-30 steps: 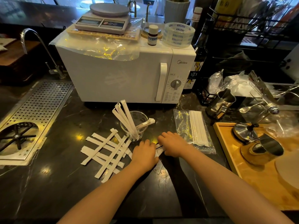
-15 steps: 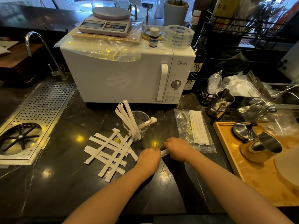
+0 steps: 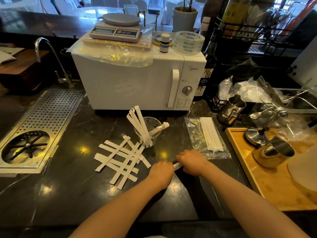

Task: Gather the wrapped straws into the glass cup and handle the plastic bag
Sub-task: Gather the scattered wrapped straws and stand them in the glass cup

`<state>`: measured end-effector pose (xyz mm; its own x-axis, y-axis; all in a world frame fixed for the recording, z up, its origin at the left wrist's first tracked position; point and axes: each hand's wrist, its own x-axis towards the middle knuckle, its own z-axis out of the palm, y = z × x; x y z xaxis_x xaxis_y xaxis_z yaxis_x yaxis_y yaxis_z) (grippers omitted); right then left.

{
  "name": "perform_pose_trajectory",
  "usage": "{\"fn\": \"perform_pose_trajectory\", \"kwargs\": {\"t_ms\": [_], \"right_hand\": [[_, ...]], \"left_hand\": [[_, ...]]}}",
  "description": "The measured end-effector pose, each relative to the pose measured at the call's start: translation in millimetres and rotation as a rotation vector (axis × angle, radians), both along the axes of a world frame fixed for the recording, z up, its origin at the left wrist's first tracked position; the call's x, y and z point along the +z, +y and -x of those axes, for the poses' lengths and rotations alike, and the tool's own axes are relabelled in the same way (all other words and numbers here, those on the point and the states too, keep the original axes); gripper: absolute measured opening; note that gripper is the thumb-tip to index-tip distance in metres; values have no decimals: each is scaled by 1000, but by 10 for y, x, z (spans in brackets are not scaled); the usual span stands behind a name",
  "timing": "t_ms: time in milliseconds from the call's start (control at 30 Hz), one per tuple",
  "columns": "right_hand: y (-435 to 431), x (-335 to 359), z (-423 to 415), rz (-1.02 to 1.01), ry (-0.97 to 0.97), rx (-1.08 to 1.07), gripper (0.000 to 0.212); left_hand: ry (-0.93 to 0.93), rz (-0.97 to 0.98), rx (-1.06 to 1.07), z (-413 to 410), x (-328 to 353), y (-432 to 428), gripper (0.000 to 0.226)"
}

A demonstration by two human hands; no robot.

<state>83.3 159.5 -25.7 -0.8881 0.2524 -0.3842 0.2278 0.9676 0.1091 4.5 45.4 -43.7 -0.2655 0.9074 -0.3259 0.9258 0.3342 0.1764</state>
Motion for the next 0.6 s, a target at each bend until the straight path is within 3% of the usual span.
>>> {"fn": "perform_pose_trajectory", "kwargs": {"t_ms": [200, 333, 433, 600], "right_hand": [[-108, 133, -11, 2, 130, -28, 16], [-200, 351, -49, -5, 238, 20, 15], [-335, 514, -78, -128, 433, 193, 19], [-552, 655, -4, -161, 660, 414, 20]], "left_hand": [[-254, 17, 85, 31, 189, -111, 23], [-807, -32, 235, 81, 392, -201, 15], [-1094, -34, 279, 100, 547, -278, 12], [-1245, -107, 352, 98, 647, -380, 34]]}}
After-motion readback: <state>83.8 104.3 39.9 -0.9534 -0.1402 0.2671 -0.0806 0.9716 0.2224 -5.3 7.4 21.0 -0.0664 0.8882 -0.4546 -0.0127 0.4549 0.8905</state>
